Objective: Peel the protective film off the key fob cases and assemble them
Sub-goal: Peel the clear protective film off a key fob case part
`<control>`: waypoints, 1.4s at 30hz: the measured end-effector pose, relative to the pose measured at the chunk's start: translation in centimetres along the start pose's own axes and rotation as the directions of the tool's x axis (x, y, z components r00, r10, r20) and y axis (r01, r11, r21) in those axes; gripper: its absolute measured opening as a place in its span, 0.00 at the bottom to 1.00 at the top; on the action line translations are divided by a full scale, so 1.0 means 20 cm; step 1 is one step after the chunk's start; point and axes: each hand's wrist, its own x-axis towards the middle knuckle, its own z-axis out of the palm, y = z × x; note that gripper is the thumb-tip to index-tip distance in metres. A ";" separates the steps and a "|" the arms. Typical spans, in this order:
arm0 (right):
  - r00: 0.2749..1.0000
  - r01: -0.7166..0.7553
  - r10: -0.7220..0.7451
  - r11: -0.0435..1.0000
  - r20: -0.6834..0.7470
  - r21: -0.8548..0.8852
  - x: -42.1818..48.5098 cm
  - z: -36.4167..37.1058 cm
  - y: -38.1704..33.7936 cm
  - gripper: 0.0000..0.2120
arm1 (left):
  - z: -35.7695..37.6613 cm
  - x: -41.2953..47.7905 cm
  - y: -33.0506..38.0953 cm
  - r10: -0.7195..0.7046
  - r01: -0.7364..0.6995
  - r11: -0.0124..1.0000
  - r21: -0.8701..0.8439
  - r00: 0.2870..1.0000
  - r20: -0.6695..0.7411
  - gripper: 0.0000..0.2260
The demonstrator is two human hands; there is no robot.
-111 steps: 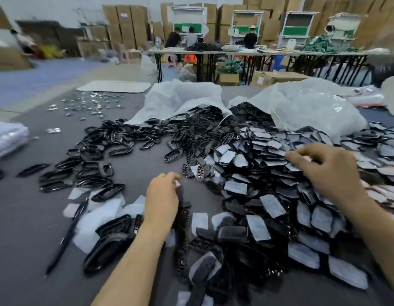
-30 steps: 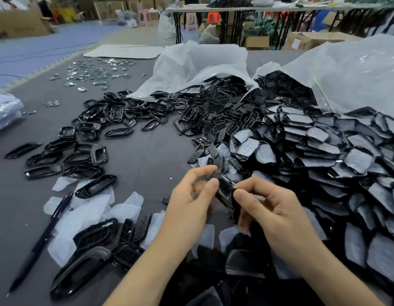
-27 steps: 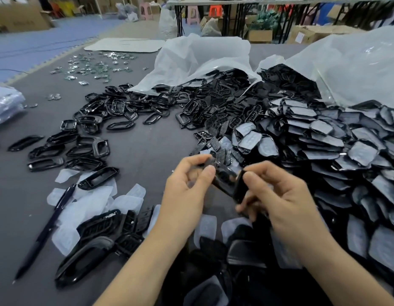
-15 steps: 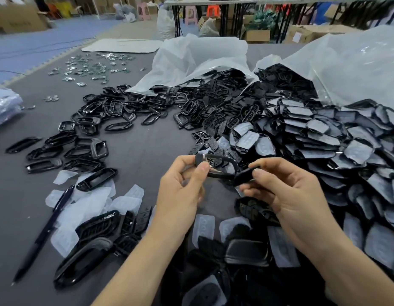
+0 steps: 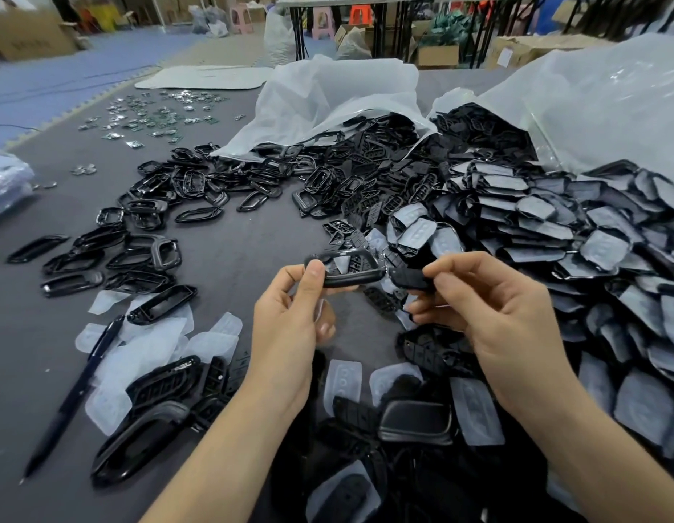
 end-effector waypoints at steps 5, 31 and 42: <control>0.999 -0.022 0.022 1.000 -0.031 -0.009 0.00 0.02 0.01 0.09 | 0.01 -0.01 0.01 -0.009 0.009 1.000 -0.006 1.000 0.007 0.09; 0.897 -0.379 0.441 0.752 0.015 0.540 0.01 0.02 -0.04 0.08 | 0.07 -0.03 0.05 -0.213 0.220 0.959 -0.179 0.975 0.056 0.07; 0.871 -0.416 0.489 0.682 0.048 0.601 0.01 0.02 -0.05 0.06 | 0.06 -0.03 0.06 -0.198 0.208 0.969 -0.133 0.977 0.084 0.13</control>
